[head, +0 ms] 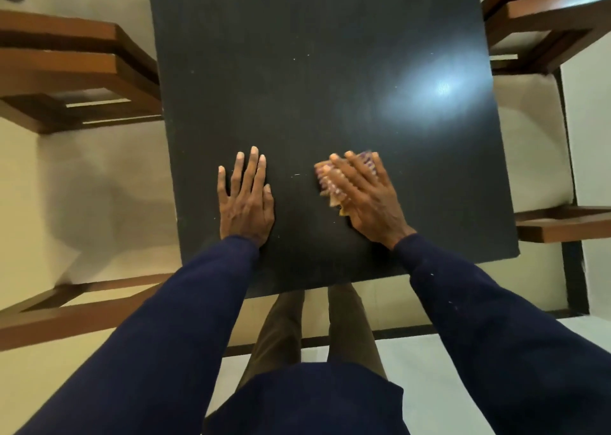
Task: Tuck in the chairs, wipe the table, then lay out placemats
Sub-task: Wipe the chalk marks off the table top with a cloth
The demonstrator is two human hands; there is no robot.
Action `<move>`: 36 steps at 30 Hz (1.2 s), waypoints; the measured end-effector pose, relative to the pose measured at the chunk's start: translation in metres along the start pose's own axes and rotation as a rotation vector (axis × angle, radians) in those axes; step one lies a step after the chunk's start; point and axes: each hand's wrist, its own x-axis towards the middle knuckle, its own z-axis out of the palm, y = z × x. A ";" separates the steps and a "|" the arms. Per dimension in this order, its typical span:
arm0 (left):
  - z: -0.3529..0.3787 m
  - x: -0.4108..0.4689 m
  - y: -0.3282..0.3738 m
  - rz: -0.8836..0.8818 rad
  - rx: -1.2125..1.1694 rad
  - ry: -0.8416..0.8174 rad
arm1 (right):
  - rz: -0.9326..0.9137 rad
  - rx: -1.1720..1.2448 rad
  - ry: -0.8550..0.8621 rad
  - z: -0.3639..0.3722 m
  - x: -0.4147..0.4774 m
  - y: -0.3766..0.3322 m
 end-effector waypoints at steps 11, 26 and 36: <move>-0.007 -0.048 -0.040 -0.147 -0.136 0.096 | 0.071 0.029 -0.002 0.017 0.071 -0.076; -0.011 -0.087 -0.059 -0.218 -0.105 0.097 | 0.209 0.023 0.033 0.025 0.096 -0.112; -0.010 -0.127 -0.075 -0.235 -0.044 0.047 | -0.421 0.014 -0.100 0.010 0.052 -0.050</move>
